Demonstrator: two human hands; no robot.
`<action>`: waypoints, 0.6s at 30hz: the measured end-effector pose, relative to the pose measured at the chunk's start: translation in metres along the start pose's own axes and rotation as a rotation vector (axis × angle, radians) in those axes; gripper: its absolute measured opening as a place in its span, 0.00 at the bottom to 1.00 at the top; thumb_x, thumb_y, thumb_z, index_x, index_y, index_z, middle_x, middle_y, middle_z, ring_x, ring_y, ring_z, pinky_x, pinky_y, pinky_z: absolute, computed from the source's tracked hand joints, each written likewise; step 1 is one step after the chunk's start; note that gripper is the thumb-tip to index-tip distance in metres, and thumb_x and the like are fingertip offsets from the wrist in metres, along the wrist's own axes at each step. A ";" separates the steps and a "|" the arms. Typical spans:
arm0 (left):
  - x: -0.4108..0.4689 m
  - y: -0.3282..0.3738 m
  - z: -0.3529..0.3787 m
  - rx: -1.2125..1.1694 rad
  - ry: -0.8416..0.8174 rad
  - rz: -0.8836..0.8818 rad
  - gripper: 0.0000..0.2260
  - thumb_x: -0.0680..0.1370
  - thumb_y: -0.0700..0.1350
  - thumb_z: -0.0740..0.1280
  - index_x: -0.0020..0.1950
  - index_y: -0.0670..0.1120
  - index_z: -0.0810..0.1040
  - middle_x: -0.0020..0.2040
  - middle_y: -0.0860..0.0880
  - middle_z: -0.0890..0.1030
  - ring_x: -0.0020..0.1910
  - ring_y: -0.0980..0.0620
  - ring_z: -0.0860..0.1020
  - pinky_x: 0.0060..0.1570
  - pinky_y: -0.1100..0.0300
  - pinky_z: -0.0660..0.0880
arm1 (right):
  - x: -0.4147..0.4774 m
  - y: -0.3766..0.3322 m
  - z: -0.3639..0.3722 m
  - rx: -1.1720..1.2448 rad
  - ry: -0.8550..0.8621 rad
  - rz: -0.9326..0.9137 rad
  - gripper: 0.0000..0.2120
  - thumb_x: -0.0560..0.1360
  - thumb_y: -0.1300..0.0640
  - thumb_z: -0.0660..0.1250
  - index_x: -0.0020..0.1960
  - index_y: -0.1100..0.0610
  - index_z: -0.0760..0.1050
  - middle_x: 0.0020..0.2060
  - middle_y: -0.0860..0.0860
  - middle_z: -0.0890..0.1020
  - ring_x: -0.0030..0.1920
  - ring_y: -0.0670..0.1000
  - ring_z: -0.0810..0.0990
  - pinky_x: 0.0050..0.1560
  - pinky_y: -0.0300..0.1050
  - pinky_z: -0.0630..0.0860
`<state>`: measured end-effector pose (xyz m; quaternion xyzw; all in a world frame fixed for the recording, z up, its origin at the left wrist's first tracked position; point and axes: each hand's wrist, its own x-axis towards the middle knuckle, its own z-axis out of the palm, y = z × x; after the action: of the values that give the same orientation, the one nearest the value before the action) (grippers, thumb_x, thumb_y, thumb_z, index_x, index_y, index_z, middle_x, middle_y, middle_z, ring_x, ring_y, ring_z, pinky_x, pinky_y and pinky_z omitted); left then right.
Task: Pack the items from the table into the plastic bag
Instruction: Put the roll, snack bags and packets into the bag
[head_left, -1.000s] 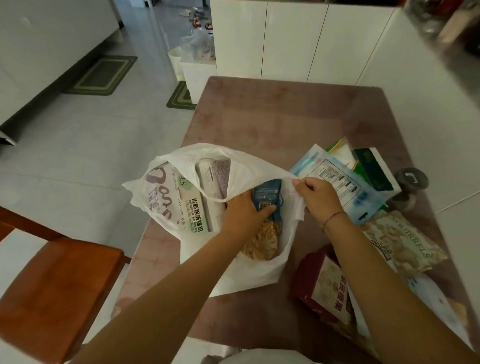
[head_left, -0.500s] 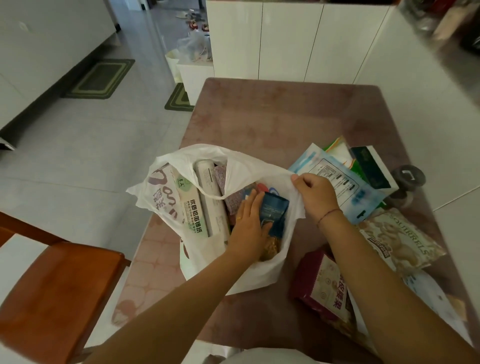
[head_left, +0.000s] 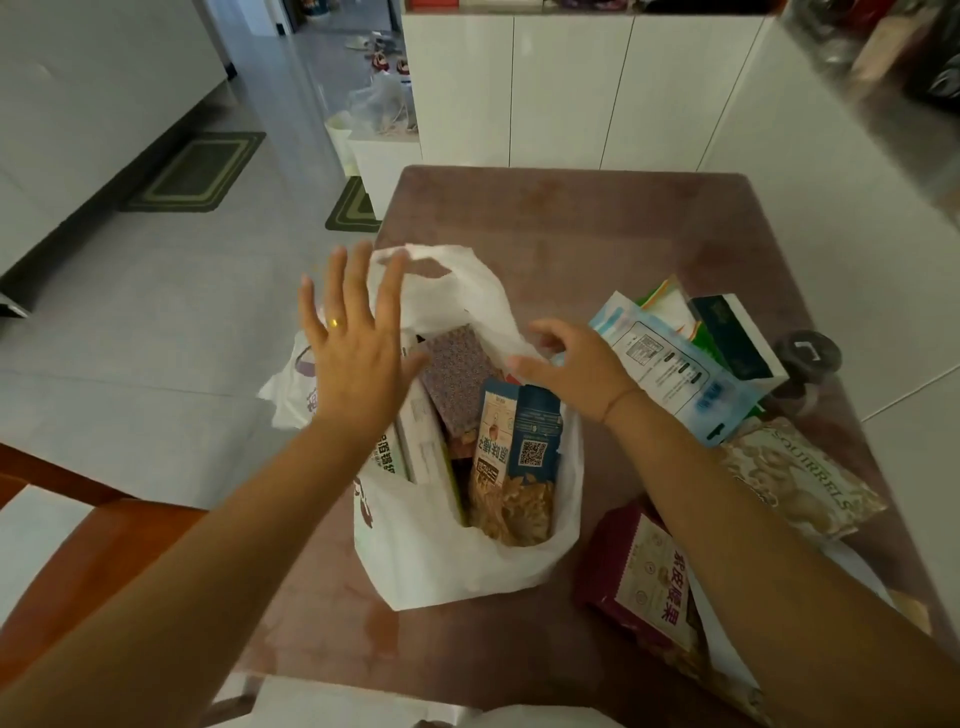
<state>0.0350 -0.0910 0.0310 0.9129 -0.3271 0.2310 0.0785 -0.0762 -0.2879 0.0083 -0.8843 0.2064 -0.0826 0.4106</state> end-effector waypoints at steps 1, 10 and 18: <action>0.014 -0.006 0.000 0.052 -0.034 -0.020 0.44 0.70 0.58 0.71 0.77 0.47 0.49 0.77 0.39 0.56 0.77 0.39 0.52 0.71 0.40 0.42 | 0.007 -0.007 0.003 -0.077 -0.043 -0.020 0.22 0.69 0.42 0.69 0.57 0.55 0.74 0.47 0.50 0.77 0.46 0.50 0.75 0.47 0.45 0.74; 0.108 -0.022 -0.009 -0.621 -0.206 -0.427 0.10 0.77 0.37 0.62 0.53 0.42 0.82 0.48 0.40 0.83 0.45 0.41 0.80 0.48 0.50 0.78 | 0.073 -0.031 -0.010 -0.077 0.209 0.033 0.24 0.78 0.55 0.62 0.26 0.53 0.56 0.24 0.50 0.61 0.27 0.47 0.58 0.28 0.43 0.56; 0.046 -0.051 -0.009 -0.444 -0.597 -0.321 0.48 0.57 0.72 0.68 0.71 0.50 0.62 0.65 0.44 0.74 0.58 0.41 0.77 0.53 0.39 0.76 | 0.049 -0.009 -0.007 0.115 0.067 0.051 0.10 0.74 0.49 0.66 0.42 0.55 0.73 0.35 0.50 0.74 0.38 0.49 0.71 0.39 0.41 0.67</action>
<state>0.0952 -0.0746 0.0609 0.9402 -0.2309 -0.1355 0.2106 -0.0314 -0.3085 0.0186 -0.8506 0.2373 -0.1133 0.4554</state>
